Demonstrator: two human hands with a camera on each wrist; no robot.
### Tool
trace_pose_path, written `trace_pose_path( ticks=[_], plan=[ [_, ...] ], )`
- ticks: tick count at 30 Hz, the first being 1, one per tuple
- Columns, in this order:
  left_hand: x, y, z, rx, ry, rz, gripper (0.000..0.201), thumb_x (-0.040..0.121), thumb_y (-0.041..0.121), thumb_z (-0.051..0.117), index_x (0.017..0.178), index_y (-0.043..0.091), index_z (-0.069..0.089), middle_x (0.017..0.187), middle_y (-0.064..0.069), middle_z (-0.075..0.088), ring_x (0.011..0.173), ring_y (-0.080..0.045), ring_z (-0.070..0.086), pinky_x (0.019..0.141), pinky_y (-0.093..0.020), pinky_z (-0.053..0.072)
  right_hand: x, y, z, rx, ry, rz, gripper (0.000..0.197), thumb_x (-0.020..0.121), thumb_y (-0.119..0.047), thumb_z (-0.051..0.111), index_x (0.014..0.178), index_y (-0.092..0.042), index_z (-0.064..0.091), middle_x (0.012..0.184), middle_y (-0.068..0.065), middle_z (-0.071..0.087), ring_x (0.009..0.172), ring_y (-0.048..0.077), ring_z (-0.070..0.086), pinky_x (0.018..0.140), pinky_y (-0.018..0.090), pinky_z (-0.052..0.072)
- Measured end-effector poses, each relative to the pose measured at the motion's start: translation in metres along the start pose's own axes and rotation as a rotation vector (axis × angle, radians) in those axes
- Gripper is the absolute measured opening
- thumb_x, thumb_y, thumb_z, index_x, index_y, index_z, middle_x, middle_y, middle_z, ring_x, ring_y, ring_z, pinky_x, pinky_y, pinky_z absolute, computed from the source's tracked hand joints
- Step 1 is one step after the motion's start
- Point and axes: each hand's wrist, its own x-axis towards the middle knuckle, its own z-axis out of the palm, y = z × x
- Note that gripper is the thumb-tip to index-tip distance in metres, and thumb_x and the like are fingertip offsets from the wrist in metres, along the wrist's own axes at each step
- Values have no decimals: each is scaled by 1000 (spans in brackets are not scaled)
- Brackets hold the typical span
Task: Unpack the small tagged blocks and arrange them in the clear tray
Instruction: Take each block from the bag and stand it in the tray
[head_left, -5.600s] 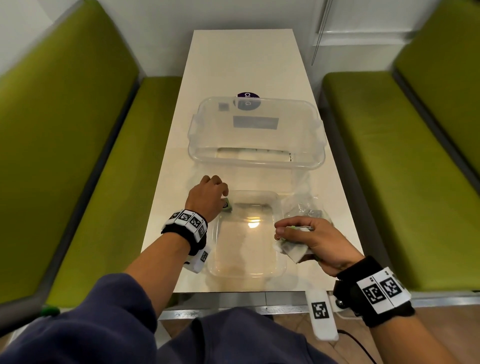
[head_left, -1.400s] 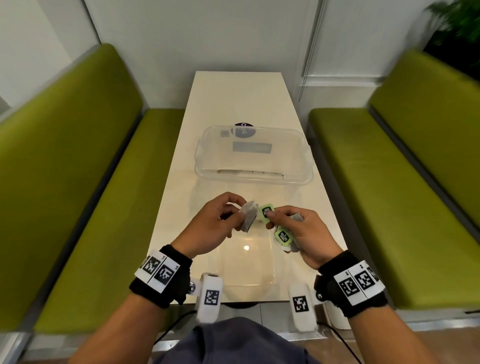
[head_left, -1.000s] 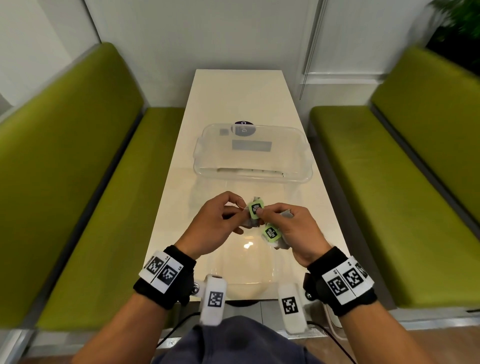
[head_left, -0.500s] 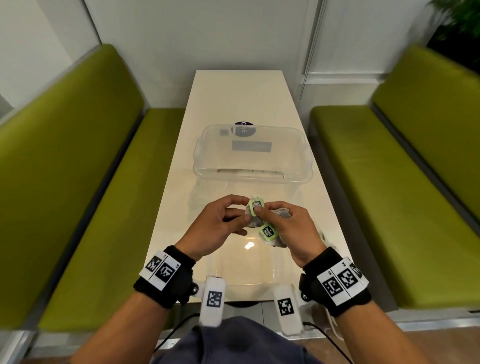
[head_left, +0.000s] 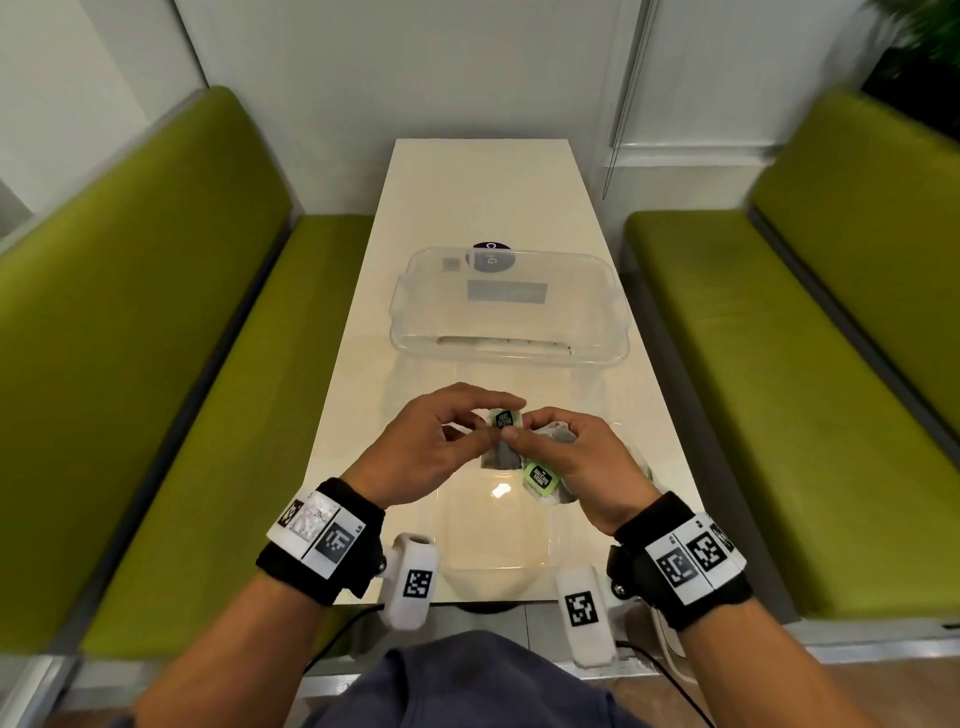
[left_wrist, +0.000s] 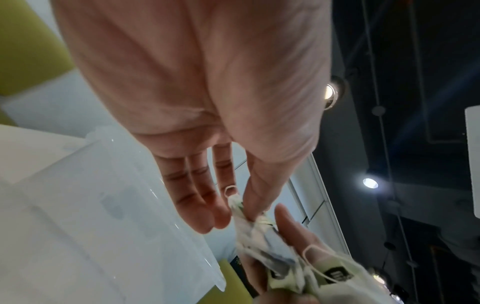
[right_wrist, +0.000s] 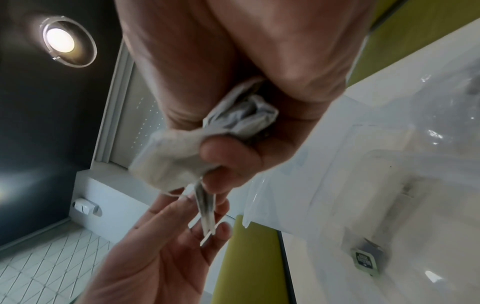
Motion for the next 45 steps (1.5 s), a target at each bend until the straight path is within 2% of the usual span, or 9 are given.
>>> trace_pose_path(
  ticks=[8,13,17,22,26,30,33,36,45],
  plan=[
    [5,2,-4,96,127,45,15,91,15,76,100,27,74,106,15,69,92,-12,68,83,-28,57,1,3,-5,20,-27,33,24,81,-14,82,101,-5,74,90,12,74,79,20,68,72,41,50],
    [7,1,-6,116,169,-13,5,90,23,79,90,27,75,91,8,71,83,-12,66,76,-30,55,2,4,-3,-1,52,-3,21,83,-11,81,102,-5,74,90,11,78,76,20,74,62,30,55],
    [9,3,-8,-38,127,-101,1,93,16,74,94,16,75,85,-1,75,72,-10,65,64,-21,52,6,6,1,-3,76,-21,21,81,-12,83,99,-8,74,95,15,79,91,33,76,64,33,56],
    [10,2,-3,-333,192,-221,9,94,6,71,101,-1,72,82,-14,76,71,-20,71,72,-27,62,7,4,8,67,62,-25,17,81,-12,83,94,-13,73,76,1,73,66,13,68,52,24,50],
    [12,5,0,-479,230,-297,17,91,2,74,104,-6,70,88,-22,76,69,-20,75,70,-23,62,9,4,10,120,69,-26,19,82,-13,81,98,-11,72,86,9,74,76,19,72,55,25,50],
    [13,4,-3,-355,228,-301,21,88,6,78,108,4,70,88,-24,76,71,-23,74,69,-28,62,10,1,12,104,102,-31,14,84,-14,80,95,-14,71,77,-1,70,61,7,65,45,19,46],
    [13,0,-9,-84,157,-231,28,88,15,80,113,24,73,95,-8,76,71,-15,69,64,-24,56,9,-1,10,72,79,-45,12,84,-12,79,93,-13,71,71,-6,72,61,5,69,46,20,48],
    [15,0,-18,121,56,-153,31,90,25,78,116,40,74,108,12,73,79,-6,66,72,-25,58,10,-1,7,-18,59,-73,13,84,-10,80,93,-6,73,73,-2,73,64,8,71,52,22,52],
    [25,12,-30,209,-83,-149,12,90,24,79,102,24,80,85,9,79,76,-6,73,77,-31,61,11,-1,9,-69,-25,-79,18,81,-4,81,98,-1,73,79,8,78,71,17,76,63,24,57]
  ],
)
